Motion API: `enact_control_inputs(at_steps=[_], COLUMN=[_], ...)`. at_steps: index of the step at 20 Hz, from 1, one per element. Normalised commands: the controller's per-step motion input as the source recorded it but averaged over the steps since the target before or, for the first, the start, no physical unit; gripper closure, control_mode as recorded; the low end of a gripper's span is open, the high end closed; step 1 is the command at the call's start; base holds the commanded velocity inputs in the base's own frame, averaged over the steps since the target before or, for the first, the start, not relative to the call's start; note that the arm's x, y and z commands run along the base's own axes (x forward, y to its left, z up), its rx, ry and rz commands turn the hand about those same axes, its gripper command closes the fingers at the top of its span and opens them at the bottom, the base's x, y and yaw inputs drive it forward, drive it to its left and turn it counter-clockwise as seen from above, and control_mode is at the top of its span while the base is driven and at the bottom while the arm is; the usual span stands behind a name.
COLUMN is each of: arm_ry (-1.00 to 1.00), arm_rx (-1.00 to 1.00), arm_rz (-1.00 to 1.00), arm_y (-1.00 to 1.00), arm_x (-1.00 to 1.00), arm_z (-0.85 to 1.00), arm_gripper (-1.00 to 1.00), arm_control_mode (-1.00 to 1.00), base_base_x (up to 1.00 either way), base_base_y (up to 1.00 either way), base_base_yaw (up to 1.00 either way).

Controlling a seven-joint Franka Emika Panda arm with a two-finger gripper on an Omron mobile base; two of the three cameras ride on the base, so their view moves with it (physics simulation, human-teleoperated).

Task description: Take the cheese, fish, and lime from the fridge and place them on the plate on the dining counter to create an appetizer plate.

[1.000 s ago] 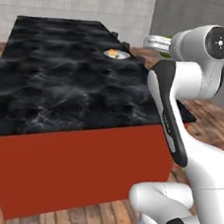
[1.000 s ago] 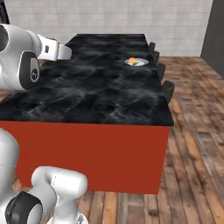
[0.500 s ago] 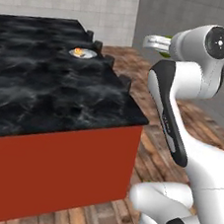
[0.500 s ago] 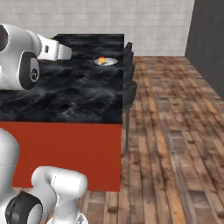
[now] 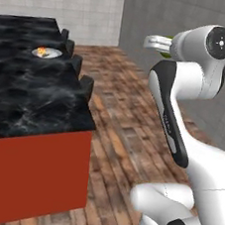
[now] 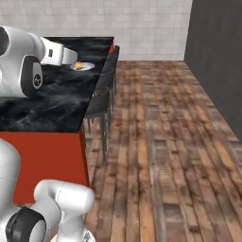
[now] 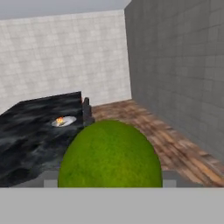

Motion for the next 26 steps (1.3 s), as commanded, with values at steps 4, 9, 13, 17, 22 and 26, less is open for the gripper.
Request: enact_control_inputs(at_steps=[4, 9, 13, 17, 22, 26], arm_ry=[0.0, 0.0, 0.0, 0.0, 0.0, 0.0], arm_rx=[0.0, 0.0, 0.0, 0.0, 0.0, 0.0], arm_rz=[0.0, 0.0, 0.0, 0.0, 0.0, 0.0], arm_y=[0.0, 0.0, 0.0, 0.0, 0.0, 0.0], arm_x=[0.0, 0.0, 0.0, 0.0, 0.0, 0.0], arm_z=[0.0, 0.0, 0.0, 0.0, 0.0, 0.0], arm_gripper=[1.0, 1.0, 1.0, 1.0, 1.0, 1.0], arm_control_mode=[1.0, 1.0, 1.0, 1.0, 1.0, 1.0], base_base_x=[0.76, 1.0, 1.0, 1.0, 1.0, 1.0], base_base_y=[-0.99, -0.74, -0.45, -0.23, -0.31, -0.5], base_base_yaw=[0.0, 0.0, 0.0, 0.0, 0.19, 0.4])
